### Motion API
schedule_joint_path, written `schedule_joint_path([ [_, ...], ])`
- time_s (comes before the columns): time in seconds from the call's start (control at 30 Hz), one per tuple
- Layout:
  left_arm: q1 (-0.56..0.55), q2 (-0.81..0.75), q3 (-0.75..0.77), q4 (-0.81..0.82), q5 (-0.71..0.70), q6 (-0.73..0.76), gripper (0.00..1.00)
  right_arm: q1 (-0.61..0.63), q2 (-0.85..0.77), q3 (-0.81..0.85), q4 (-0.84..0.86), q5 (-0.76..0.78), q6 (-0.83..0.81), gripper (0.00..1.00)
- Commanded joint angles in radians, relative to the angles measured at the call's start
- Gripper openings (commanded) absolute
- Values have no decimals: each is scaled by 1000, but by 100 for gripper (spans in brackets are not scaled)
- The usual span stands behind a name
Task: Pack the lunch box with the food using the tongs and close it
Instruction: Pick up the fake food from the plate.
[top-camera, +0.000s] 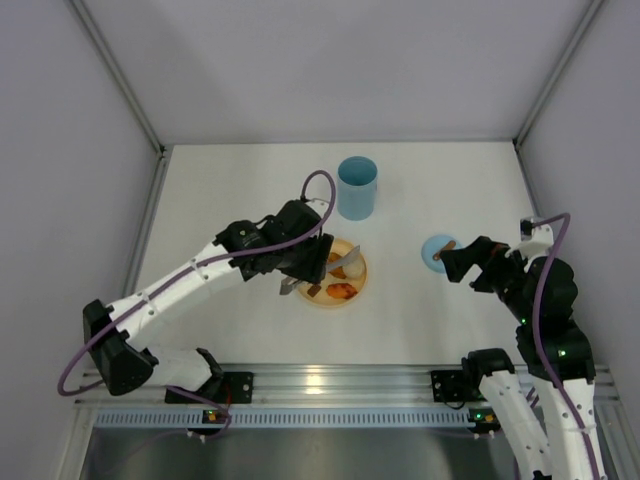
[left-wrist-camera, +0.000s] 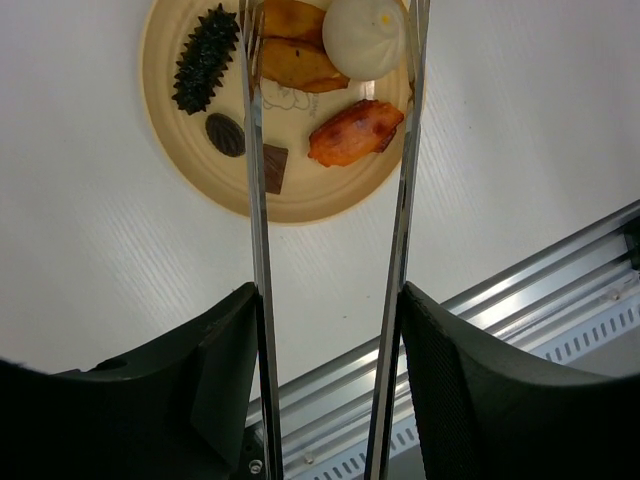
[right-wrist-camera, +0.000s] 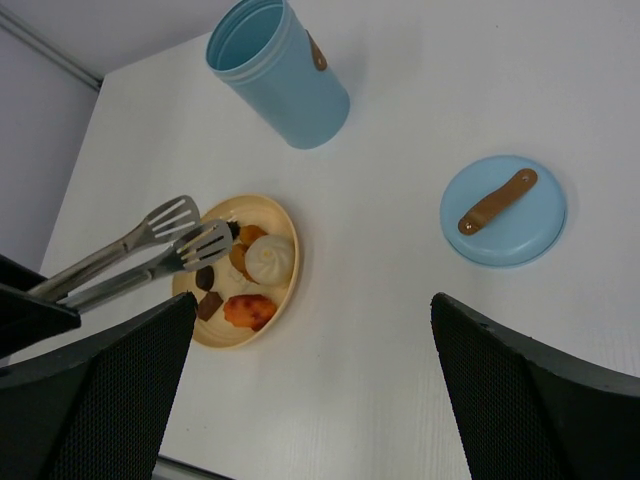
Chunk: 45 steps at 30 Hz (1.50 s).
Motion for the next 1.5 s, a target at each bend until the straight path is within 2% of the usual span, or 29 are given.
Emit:
schedule_joint_path([
  [0.0,-33,-30,-30,108,-2,-39,61,-14,5,43,-17,3,-5,100],
  [0.23,-82,20,-66,151,-40,-64,60,-14,-5,40,-25,6,-5,99],
  [0.57,-85,80,-90,182,-80,-64,60,-14,-14,26,-28,7,-7,99],
  [1.47,-108,105,-115,191,-31,-55,58,-14,-15,22,-31,10,-7,99],
])
